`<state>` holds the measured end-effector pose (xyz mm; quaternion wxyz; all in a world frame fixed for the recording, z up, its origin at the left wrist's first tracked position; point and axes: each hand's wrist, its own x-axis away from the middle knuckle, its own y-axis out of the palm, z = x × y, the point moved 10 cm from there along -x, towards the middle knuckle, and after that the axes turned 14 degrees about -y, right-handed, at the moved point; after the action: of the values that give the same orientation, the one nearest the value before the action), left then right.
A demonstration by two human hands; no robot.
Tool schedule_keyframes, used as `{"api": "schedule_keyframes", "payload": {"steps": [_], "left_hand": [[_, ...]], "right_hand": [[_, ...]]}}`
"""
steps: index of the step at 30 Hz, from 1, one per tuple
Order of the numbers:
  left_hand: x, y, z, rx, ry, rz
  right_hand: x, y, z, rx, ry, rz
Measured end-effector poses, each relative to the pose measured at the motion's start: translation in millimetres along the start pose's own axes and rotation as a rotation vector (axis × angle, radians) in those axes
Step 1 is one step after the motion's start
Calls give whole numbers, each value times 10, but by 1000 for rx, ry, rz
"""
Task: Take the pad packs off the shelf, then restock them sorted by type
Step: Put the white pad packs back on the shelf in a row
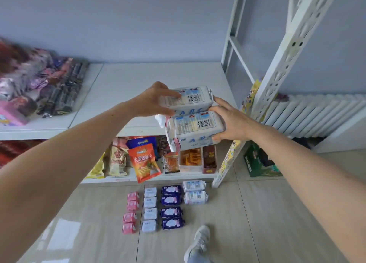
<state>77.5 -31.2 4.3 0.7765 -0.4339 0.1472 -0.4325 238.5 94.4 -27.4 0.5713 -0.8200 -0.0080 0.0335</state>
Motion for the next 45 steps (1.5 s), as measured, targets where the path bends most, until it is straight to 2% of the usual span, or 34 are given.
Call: {"api": "schedule_keyframes", "payload": {"steps": [9,18,27,31,35,40,45], "left_hand": [[-1006,71,-118,35,-41,10],[-1581,415,-303,74,-108,-101],[-1726,543,-352,55,-86,-196],[-1685,576,-362,75,-87,-227],[-1615,559,-430,84,-125,-197],[-1472,642,-415,-4,-106,-212],[-1584,638,-394,-3,-110,-194]], "right_hand": [[-609,-118,824,-15,16,-77],[-759,88,1319,-120,107,-118],[-679,126,1409,-186,201,-46],[-701,120,1286,-170,175,-9],[-753,192,1260,-177,186,-44],[-902,272,1232,-56,128,-98],[-956,243,1269,-13,116,-68]]}}
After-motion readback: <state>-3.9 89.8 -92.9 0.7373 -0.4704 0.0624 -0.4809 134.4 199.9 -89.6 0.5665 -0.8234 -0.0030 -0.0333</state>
